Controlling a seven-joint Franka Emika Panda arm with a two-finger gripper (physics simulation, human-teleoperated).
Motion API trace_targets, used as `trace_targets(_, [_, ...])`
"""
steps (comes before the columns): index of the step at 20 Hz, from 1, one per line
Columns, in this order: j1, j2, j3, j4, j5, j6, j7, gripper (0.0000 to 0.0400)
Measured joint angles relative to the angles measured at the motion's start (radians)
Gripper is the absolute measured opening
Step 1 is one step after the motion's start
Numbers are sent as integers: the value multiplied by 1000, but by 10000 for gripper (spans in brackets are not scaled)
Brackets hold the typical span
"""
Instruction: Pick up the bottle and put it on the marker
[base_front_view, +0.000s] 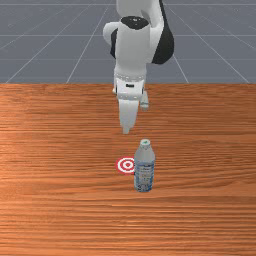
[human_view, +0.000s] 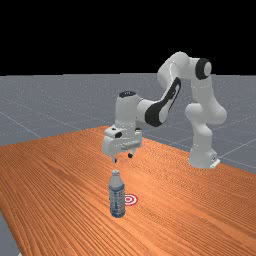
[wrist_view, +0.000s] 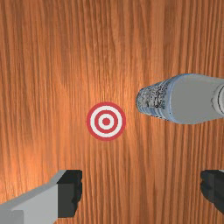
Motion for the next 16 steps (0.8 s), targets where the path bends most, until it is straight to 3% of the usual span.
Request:
trace_targets(2, [11, 68, -10, 108, -16, -41, 10, 400])
trace_targets(3, [-20, 78, 19, 115, 56, 2, -44, 400])
trace_targets(4, [-25, 110, 25, 174, 56, -55, -73, 400])
trace_targets(7, [-28, 147, 29, 232, 55, -77, -93, 400])
trace_targets(10, [6, 182, -6, 290, 0, -105, -15, 400])
trace_targets(16, [-17, 208, 34, 330, 31, -113, -121, 400])
